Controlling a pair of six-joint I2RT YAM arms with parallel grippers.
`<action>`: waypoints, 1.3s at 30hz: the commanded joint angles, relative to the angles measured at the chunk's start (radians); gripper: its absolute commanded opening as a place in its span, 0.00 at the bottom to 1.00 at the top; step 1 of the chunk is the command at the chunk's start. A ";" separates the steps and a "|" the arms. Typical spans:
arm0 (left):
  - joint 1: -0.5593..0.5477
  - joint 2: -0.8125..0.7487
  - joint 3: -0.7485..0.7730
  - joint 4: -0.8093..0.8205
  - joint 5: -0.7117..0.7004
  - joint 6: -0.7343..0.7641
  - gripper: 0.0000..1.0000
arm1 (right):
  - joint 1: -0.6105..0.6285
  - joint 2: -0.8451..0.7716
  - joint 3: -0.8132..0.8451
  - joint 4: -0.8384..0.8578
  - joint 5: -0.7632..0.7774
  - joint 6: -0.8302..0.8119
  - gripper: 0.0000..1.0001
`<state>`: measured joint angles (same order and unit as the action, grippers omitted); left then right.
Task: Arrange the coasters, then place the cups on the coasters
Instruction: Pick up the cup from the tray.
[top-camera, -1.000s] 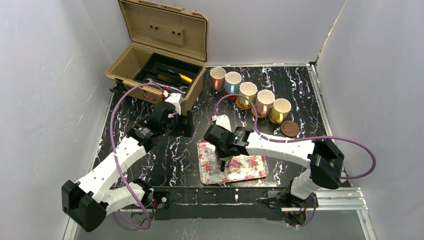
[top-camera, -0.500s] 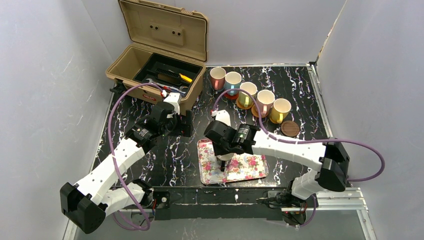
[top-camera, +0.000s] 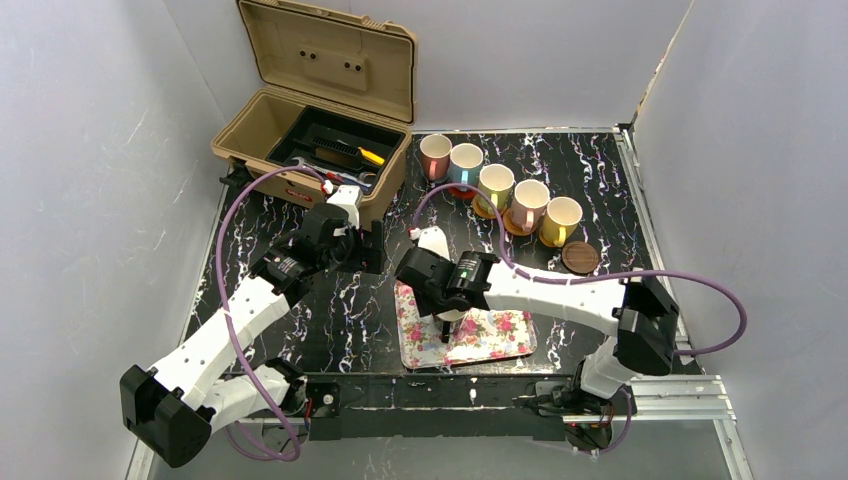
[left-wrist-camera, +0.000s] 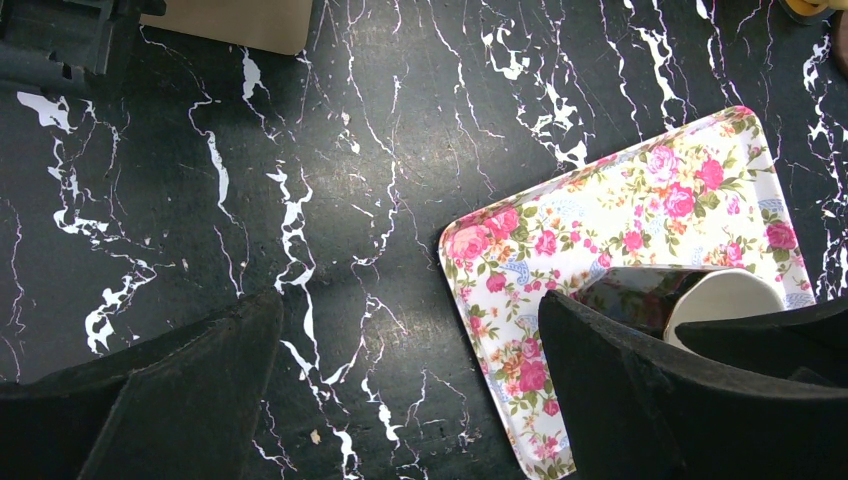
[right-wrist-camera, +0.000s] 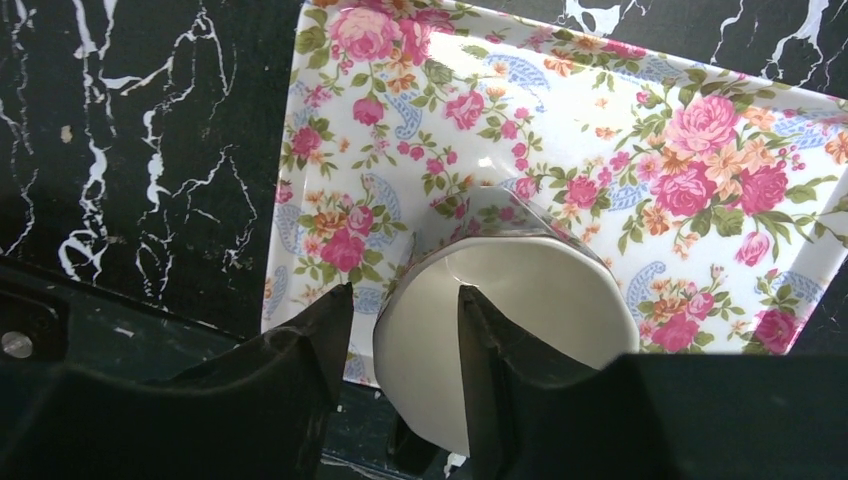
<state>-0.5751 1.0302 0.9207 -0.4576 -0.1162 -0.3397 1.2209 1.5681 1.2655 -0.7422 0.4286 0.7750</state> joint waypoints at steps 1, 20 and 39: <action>0.006 -0.025 -0.013 -0.010 -0.017 0.014 0.98 | 0.007 0.023 0.020 -0.006 0.044 -0.007 0.47; 0.006 -0.044 -0.011 -0.017 -0.031 0.019 0.98 | -0.020 -0.112 0.103 -0.190 0.107 -0.365 0.01; 0.006 -0.075 -0.027 -0.006 -0.045 0.035 0.98 | -0.572 -0.247 0.222 -0.167 -0.264 -0.890 0.01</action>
<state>-0.5751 0.9771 0.9043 -0.4572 -0.1425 -0.3210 0.7071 1.3552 1.4109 -0.9363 0.2241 0.0376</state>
